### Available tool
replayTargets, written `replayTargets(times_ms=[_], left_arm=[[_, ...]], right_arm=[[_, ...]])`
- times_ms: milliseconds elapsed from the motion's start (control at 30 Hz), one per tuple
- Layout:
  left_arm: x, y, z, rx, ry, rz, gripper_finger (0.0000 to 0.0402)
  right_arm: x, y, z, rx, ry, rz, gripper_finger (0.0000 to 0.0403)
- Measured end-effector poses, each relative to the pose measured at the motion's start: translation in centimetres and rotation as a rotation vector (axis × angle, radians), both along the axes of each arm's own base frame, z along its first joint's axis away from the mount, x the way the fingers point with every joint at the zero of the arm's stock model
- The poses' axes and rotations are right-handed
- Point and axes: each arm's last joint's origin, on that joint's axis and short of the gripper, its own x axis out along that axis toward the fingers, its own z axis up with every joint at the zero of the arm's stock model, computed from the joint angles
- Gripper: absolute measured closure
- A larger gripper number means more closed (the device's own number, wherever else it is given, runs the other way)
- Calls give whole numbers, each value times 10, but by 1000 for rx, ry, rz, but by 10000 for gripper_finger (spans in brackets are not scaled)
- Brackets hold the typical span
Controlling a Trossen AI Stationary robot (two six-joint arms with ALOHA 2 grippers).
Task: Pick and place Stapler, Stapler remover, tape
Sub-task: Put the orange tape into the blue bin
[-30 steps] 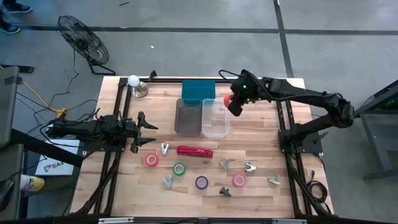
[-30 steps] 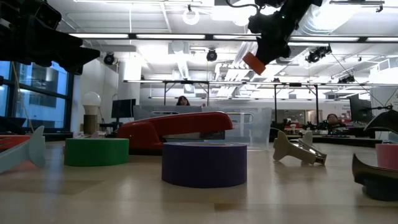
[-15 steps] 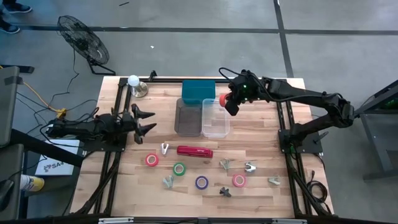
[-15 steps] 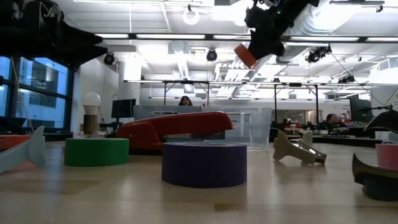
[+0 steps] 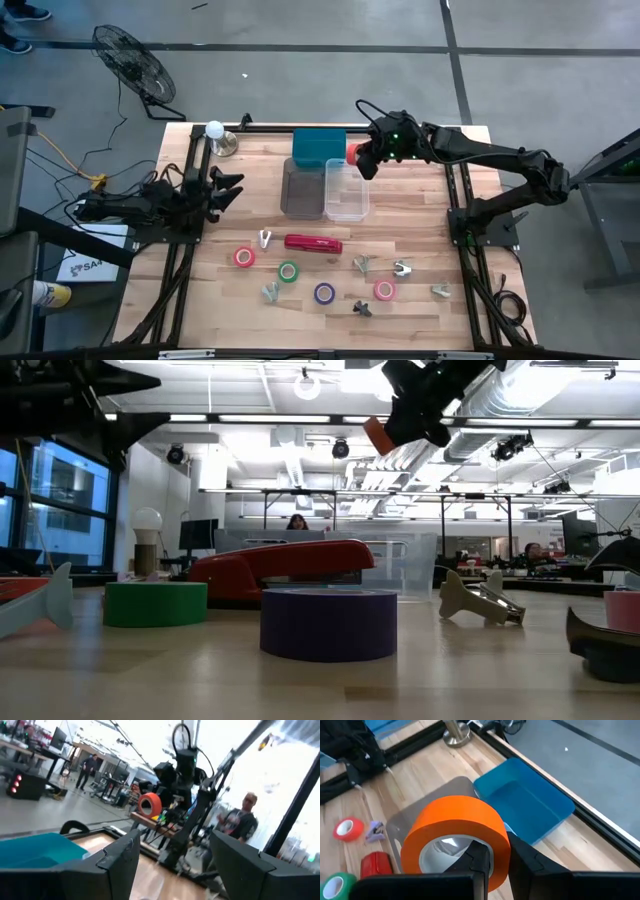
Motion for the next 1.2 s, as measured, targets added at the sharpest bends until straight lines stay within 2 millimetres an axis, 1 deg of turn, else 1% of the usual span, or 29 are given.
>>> replayTargets(times_ms=[233, 300, 367, 467, 533, 700, 833, 1000, 1067, 1200], left_arm=[[-3, 1, 8, -99, -102, -16, 163], [-3, 1, 11, -110, -84, -2, 163], [-2, 1, 18, -110, -87, -3, 163], [-2, 1, 35, -115, -122, -8, 163], [3, 1, 43, -111, -111, -8, 163], [22, -2, 70, -73, -55, -43, 163], [46, -5, 96, -29, -3, -76, 163], [75, -8, 132, 57, 19, -95, 163], [87, -10, 140, 73, 40, -107, 163], [107, -11, 151, 78, 57, -131, 163]], right_arm=[[4, -1, 6, -27, -73, 3, 370], [5, -2, 9, -34, -101, 7, 370], [6, -2, 11, -41, -122, 11, 370], [8, -3, 14, -56, -157, 16, 370], [9, -3, 16, -64, -181, 31, 370], [12, -2, 22, -77, -247, 90, 370], [13, -1, 23, -81, -260, 130, 370], [14, 0, 25, -92, -274, 173, 370], [15, 0, 28, -98, -308, 202, 370], [17, 2, 36, -109, -405, 277, 370]])
